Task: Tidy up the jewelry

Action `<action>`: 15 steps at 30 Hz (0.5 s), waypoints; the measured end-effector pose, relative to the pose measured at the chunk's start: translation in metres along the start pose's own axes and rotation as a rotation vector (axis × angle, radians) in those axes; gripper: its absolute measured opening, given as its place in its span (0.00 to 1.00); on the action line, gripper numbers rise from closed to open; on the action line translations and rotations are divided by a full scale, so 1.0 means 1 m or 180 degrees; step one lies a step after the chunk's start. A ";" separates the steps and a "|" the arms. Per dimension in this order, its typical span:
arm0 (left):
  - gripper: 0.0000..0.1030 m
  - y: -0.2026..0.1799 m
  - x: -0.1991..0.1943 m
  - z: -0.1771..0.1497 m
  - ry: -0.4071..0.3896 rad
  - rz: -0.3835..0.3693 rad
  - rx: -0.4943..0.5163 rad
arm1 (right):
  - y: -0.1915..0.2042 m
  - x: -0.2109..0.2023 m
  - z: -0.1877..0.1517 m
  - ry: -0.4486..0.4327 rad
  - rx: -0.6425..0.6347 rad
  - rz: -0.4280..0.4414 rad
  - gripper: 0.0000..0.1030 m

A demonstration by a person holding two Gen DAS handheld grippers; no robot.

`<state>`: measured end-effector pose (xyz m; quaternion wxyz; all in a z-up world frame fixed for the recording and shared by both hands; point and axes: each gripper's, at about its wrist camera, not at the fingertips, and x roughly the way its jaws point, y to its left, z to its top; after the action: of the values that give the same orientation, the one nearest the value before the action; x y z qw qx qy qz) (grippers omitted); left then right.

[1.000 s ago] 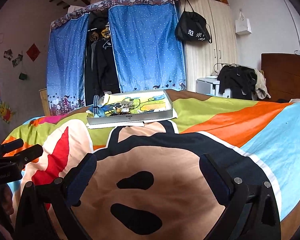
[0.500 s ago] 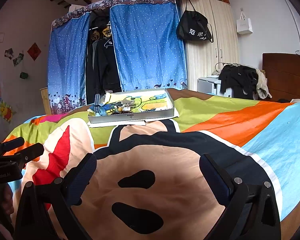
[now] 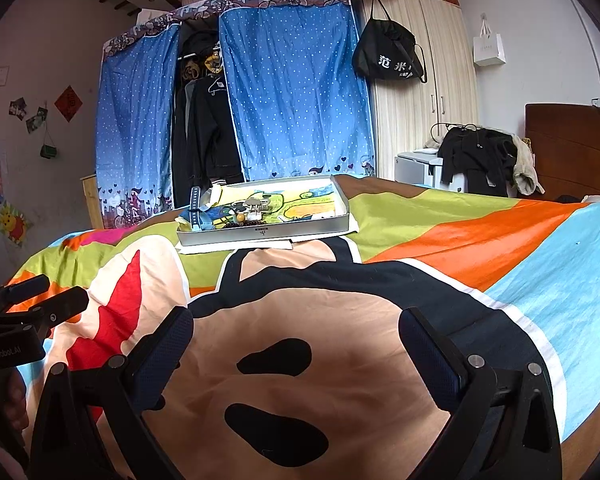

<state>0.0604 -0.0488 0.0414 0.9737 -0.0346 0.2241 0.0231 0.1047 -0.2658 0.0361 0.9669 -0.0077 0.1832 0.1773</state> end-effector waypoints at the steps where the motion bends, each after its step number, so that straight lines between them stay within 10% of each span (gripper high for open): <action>1: 0.98 0.000 0.000 0.000 0.0001 -0.0001 0.0002 | 0.000 0.000 0.000 0.0000 -0.0001 -0.0001 1.00; 15: 0.98 -0.001 0.000 -0.001 -0.0002 0.0002 0.0002 | 0.000 -0.001 -0.001 0.0013 -0.0007 -0.0008 1.00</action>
<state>0.0599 -0.0501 0.0412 0.9737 -0.0342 0.2239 0.0234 0.1038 -0.2657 0.0355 0.9668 -0.0094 0.1849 0.1763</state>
